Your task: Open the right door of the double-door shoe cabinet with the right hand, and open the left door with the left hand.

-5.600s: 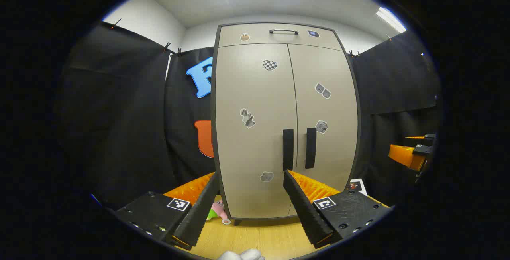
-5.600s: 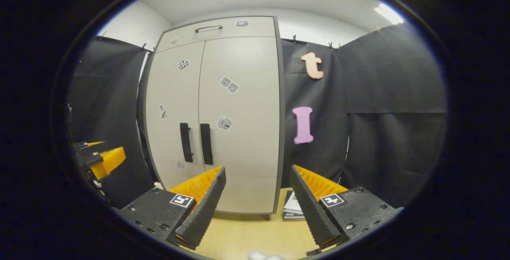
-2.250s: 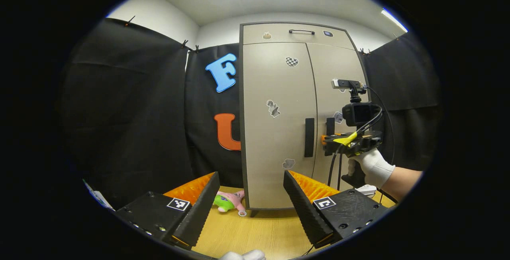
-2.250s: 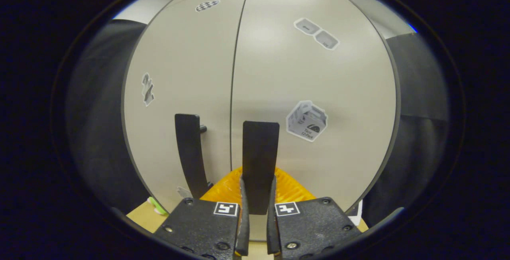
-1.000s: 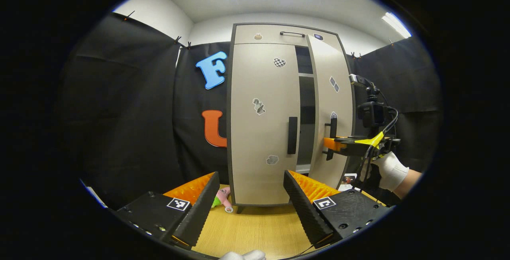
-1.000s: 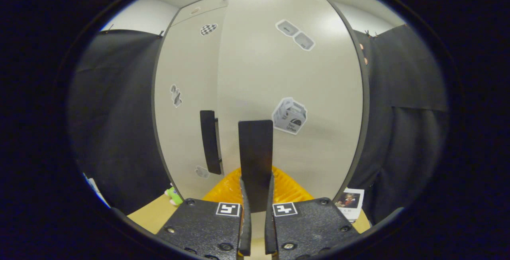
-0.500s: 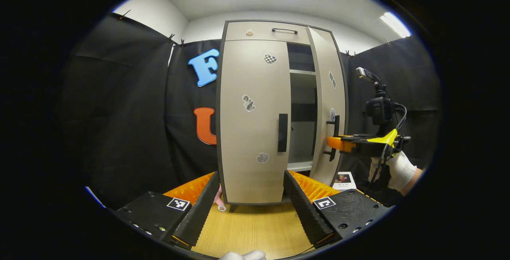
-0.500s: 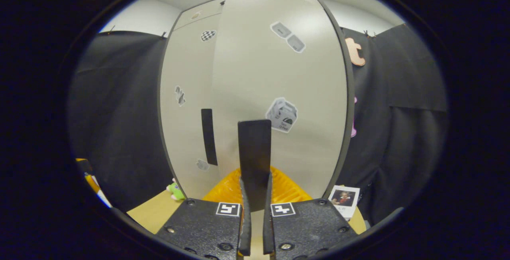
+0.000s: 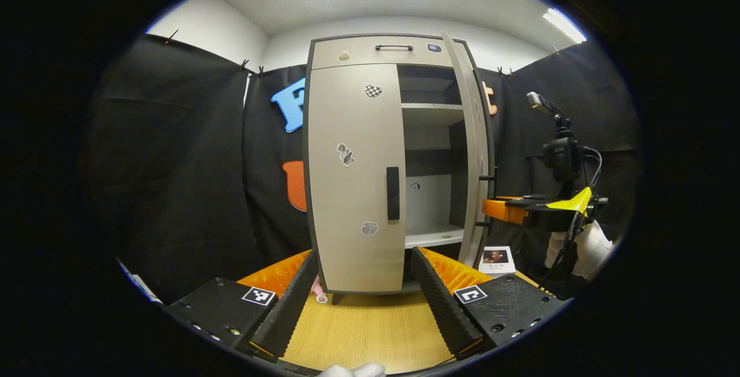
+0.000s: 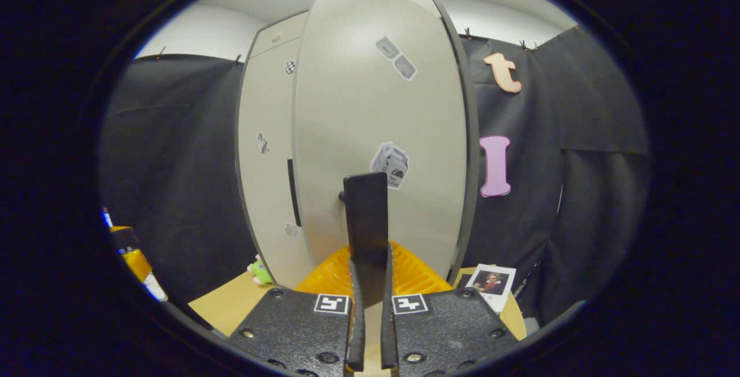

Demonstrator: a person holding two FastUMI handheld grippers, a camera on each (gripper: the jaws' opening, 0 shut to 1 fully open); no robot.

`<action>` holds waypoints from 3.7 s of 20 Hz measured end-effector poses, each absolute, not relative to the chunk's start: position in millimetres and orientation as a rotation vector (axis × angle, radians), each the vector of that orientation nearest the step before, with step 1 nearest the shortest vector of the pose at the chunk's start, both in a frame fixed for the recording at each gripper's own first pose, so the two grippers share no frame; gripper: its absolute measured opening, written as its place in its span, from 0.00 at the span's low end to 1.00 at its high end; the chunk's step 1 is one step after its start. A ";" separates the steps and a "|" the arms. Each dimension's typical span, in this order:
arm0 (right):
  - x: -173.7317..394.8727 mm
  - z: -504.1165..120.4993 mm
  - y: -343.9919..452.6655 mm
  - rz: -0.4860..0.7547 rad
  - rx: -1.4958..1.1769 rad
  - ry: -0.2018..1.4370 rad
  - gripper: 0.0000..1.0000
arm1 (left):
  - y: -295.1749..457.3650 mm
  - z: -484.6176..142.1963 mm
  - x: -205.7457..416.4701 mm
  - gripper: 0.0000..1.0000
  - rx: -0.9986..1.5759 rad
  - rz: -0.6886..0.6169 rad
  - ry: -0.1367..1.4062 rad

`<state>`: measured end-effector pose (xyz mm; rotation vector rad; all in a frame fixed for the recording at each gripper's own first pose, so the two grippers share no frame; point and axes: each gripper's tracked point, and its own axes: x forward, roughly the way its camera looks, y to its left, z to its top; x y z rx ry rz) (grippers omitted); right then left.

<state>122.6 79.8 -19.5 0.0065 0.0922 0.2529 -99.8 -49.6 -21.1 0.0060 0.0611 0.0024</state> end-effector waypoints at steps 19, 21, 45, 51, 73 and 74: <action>116.9 -16.9 31.2 0.211 -0.012 0.086 0.05 | -148.4 -7.5 -144.4 0.96 0.016 0.029 0.053; 117.3 -17.2 27.8 0.193 -0.009 0.082 0.04 | -151.5 -6.8 -144.0 0.96 0.011 0.028 0.055; 95.3 -6.7 19.6 0.106 -0.015 0.032 0.82 | -87.9 -20.9 -80.0 0.96 0.009 0.036 0.083; 83.7 -14.8 37.6 0.103 -0.003 0.025 0.99 | -68.0 -27.5 -51.4 0.96 0.037 0.023 0.073; 90.0 -14.9 51.5 -0.027 0.001 0.040 0.98 | -83.1 -18.3 158.7 0.96 -0.015 -0.111 -0.009; 89.4 -14.9 50.3 -0.037 -0.003 0.043 0.99 | -84.5 -20.0 169.2 0.96 -0.025 -0.111 -0.005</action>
